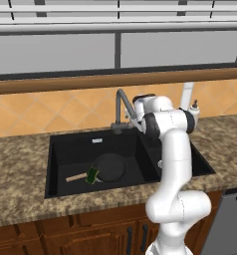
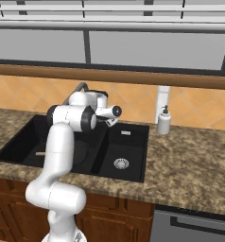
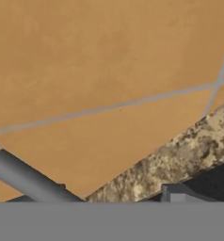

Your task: Pick the pan and sponge and place them into the sink. Then turn on the water.

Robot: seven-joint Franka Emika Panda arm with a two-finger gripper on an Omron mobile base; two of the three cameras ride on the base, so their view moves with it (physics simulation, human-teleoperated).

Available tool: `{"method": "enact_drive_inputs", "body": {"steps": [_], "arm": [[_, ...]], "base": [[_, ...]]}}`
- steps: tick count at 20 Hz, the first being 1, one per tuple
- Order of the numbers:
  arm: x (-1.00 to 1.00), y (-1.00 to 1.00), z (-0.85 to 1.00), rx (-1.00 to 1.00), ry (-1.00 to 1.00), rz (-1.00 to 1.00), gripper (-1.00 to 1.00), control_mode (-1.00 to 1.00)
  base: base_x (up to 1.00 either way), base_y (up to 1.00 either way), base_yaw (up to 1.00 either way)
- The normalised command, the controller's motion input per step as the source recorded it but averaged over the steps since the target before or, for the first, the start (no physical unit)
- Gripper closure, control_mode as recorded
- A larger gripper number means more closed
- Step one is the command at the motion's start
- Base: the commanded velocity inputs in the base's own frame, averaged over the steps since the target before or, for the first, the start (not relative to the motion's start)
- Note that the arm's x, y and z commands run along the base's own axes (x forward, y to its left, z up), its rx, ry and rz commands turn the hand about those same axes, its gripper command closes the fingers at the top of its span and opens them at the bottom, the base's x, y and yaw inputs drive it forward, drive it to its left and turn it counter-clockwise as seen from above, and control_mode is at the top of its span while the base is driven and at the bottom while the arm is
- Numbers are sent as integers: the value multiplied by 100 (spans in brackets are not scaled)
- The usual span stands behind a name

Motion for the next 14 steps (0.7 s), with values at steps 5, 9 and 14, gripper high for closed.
{"method": "enact_drive_inputs", "body": {"steps": [5, 9, 14], "arm": [[5, -27, 0, 31, 9, -6, 100, -100], [0, -25, -1, 34, 16, -6, 100, -100], [0, -17, -11, 28, 17, -5, 100, -100]], "base": [[0, 0, 0], [0, 0, 0], [0, 0, 0]]}}
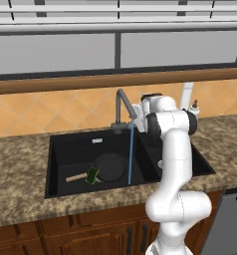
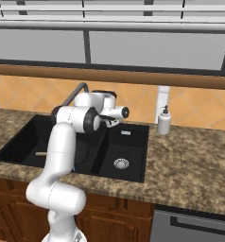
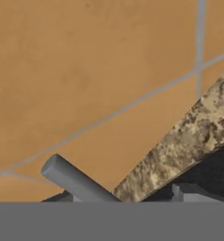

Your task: Pick the pan and sponge and place them into the sink. Then turn on the water.

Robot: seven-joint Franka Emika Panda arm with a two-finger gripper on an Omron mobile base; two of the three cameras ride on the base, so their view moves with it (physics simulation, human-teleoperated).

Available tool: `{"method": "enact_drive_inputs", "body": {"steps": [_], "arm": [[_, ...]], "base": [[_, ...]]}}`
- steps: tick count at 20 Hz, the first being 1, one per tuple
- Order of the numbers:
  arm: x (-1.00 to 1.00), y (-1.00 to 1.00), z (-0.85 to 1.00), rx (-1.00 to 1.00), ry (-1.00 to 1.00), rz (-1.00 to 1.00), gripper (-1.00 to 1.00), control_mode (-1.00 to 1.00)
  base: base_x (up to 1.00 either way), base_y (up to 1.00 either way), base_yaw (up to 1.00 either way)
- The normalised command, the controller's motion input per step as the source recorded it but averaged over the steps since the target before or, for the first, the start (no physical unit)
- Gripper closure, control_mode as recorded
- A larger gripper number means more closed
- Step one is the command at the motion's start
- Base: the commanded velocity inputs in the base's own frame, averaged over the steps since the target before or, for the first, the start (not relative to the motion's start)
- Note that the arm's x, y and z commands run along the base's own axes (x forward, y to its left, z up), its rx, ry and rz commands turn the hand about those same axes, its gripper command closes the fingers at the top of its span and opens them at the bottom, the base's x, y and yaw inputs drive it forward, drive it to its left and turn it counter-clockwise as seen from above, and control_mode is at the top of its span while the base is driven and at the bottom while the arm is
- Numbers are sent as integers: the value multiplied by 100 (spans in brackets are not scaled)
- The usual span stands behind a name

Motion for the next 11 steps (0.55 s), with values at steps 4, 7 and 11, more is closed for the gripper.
{"method": "enact_drive_inputs", "body": {"steps": [4, 7, 11], "arm": [[0, 0, -11, 8, 7, -2, 100, -100], [0, 0, 0, 0, 0, 0, 100, -100], [0, 0, 0, 0, 0, 0, 100, -100]], "base": [[0, 0, 0], [0, 0, 0], [0, 0, 0]]}}
